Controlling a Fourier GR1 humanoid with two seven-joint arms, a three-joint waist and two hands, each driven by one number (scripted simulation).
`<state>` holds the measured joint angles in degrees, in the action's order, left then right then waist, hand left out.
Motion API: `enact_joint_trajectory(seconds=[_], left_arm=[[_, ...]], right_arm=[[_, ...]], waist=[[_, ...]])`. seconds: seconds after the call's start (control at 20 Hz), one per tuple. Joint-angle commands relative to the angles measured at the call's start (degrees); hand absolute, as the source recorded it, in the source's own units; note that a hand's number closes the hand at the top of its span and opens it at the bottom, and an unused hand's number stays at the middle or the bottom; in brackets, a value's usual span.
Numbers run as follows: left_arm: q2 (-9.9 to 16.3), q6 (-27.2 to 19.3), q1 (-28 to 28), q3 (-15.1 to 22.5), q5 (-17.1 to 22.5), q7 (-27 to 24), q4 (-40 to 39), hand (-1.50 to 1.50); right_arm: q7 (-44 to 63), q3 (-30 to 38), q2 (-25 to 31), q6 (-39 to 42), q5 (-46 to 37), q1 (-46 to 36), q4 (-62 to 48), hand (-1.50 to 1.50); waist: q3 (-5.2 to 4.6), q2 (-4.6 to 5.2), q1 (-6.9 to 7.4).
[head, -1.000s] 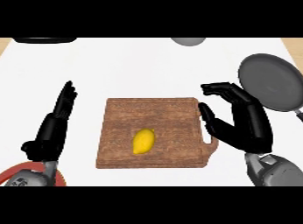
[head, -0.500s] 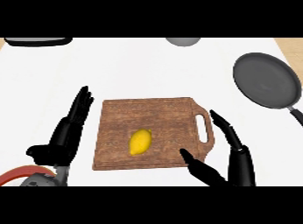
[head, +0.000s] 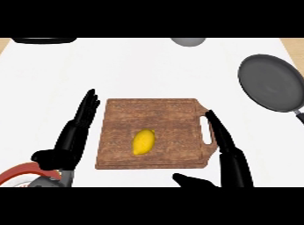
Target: Pick the lemon from the cutting board and place it in the pan
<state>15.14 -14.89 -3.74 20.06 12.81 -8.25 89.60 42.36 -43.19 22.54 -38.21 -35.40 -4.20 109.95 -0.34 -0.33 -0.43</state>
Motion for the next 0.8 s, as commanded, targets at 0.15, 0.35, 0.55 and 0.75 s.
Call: enact_joint_trajectory(seconds=[0.15, 0.35, 0.55, 0.75], left_arm=[[-0.6, 0.6, -1.1, 0.1, -0.3, 0.8, 0.1, 0.0], [-2.2, 0.9, -1.1, 1.7, -1.0, 0.0, -1.0, 0.0], [-2.8, 0.3, -1.2, 1.3, -1.7, -0.2, -1.0, 0.0], [-1.5, 2.1, -1.0, -0.9, -0.4, -0.4, -0.9, 0.0]], right_arm=[[22.5, -0.1, -5.6, 22.5, -1.6, -13.3, -1.4, -1.5], [25.7, -1.6, -9.0, 31.5, 3.2, -18.6, -9.4, -1.5], [28.6, -2.4, -16.4, 36.0, 3.1, -24.6, -19.7, -1.5], [31.0, -2.0, -21.2, 38.3, 3.5, -26.2, -24.5, -1.5]], waist=[[0.11, 0.3, 1.4], [0.18, 0.53, 1.88], [0.23, 0.5, 1.79], [0.27, 0.36, 1.12]])
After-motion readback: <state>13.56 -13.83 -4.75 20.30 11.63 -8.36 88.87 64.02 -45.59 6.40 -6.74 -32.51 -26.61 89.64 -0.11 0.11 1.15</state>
